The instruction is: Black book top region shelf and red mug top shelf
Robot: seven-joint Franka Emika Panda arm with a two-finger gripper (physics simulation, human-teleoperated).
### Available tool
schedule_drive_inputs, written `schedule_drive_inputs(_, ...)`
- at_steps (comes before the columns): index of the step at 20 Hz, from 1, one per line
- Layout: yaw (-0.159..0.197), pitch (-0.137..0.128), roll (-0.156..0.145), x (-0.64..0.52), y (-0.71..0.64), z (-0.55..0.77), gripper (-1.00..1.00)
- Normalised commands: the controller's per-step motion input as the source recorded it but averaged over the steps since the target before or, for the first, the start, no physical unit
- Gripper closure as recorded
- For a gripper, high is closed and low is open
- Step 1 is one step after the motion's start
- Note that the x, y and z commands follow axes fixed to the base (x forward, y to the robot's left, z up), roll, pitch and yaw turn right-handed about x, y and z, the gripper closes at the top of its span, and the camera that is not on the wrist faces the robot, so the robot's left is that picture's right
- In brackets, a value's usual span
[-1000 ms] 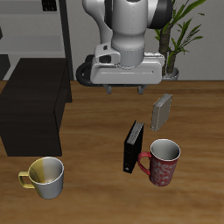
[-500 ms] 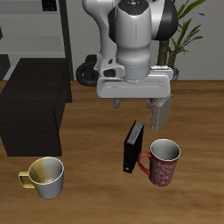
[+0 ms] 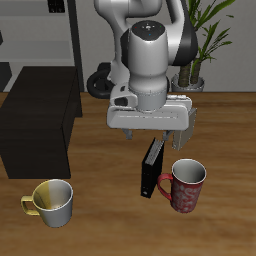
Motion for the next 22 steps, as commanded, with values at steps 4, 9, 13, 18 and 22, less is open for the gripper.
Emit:
schedule_drive_inputs(4, -0.052, -0.009, 0.001, -0.07, -0.04, -0.40, -1.00)
schedule_drive_inputs(9, -0.014, -0.028, 0.001, -0.04, 0.08, -0.18, -1.00)
schedule_drive_inputs(13, 0.008, -0.040, 0.012, -0.04, 0.14, -0.24, -1.00)
schedule_drive_inputs(18, -0.016, 0.023, 0.000, 0.10, 0.02, -0.21, -1.00)
schedule_drive_inputs(22, -0.017, 0.052, 0.008, 0.09, -0.03, -0.35, -1.00)
